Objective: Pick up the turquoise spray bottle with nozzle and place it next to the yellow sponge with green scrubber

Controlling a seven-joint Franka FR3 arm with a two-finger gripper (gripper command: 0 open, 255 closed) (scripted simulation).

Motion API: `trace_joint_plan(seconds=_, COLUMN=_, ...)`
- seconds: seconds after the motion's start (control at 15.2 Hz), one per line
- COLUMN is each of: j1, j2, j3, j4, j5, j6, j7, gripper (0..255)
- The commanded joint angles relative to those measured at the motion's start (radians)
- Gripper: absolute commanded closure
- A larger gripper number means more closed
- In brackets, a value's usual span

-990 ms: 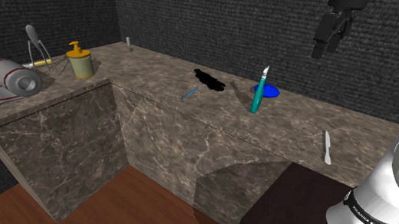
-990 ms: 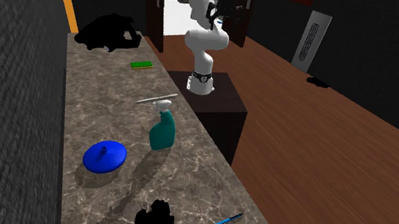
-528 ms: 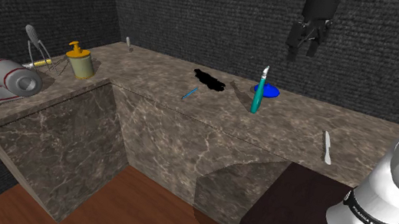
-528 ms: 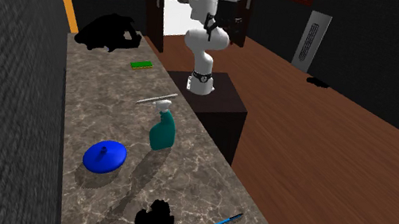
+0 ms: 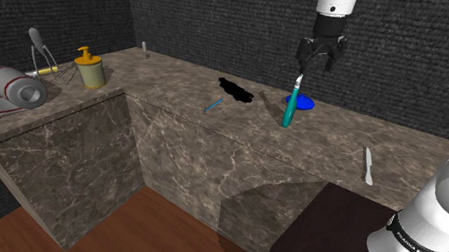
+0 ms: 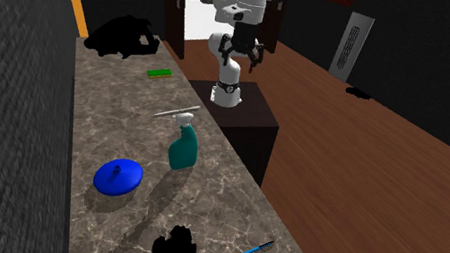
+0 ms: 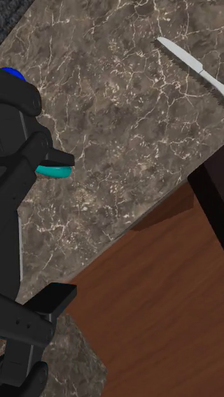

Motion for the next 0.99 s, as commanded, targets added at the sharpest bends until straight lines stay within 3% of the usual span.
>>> trace_joint_plan(seconds=0.0, j1=-0.019, j2=0.074, j3=-0.001, j4=0.032, j5=-0.009, j6=0.042, j7=0.05, gripper=0)
trace_joint_plan(seconds=0.92, j1=-0.133, j2=0.507, j3=-0.076, j4=0.294, j5=-0.058, j6=0.207, j7=0.329, gripper=0)
